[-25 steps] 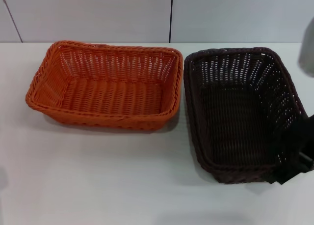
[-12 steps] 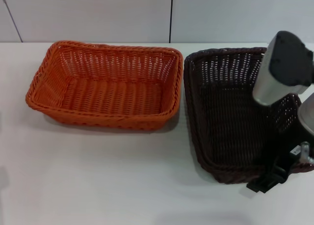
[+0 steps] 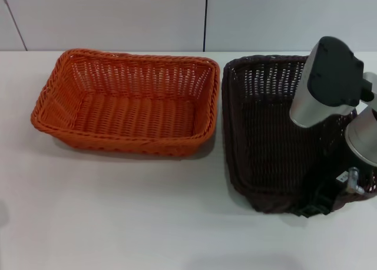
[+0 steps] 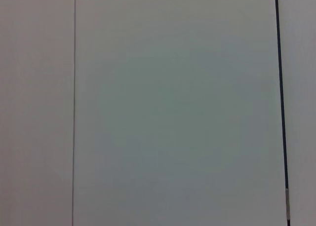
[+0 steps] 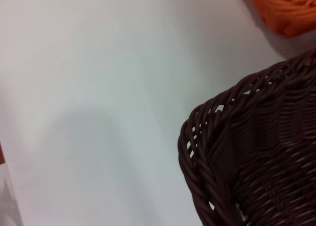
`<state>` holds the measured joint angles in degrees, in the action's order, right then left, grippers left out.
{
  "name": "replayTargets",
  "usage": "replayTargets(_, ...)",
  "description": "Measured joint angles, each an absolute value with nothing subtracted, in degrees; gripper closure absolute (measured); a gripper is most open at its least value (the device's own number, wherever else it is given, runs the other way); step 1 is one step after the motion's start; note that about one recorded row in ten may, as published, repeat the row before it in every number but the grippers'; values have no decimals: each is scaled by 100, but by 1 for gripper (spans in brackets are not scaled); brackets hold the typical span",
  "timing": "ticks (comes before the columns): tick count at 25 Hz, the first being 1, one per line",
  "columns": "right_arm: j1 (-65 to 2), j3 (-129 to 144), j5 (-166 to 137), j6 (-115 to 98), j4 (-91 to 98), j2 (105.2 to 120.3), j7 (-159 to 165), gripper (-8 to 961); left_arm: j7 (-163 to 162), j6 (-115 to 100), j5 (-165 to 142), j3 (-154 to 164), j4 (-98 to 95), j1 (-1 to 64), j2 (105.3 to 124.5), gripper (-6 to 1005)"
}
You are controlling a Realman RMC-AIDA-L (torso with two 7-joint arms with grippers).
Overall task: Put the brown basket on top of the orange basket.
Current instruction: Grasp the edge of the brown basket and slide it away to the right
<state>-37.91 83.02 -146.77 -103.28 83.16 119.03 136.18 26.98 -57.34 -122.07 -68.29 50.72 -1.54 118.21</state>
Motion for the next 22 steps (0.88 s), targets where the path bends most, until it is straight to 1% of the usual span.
replayTargets(8, -3621, 8419, -14692, -10321, 9456, 11912, 14157, 659, 2699, -5736, -12217, -6838, 4958, -81, 11814, 245)
replayTargets(18, -3588, 8455, -15086, -10499, 10805, 11899, 14694, 735, 2698, -5882, -12217, -6838, 4834, -30, 11812, 245)
replayTargets(22, -3649, 8468, -15205, -10555, 11079, 11891, 14805, 739, 2698, -5886, -12217, -6838, 4825, -26, 11812, 245)
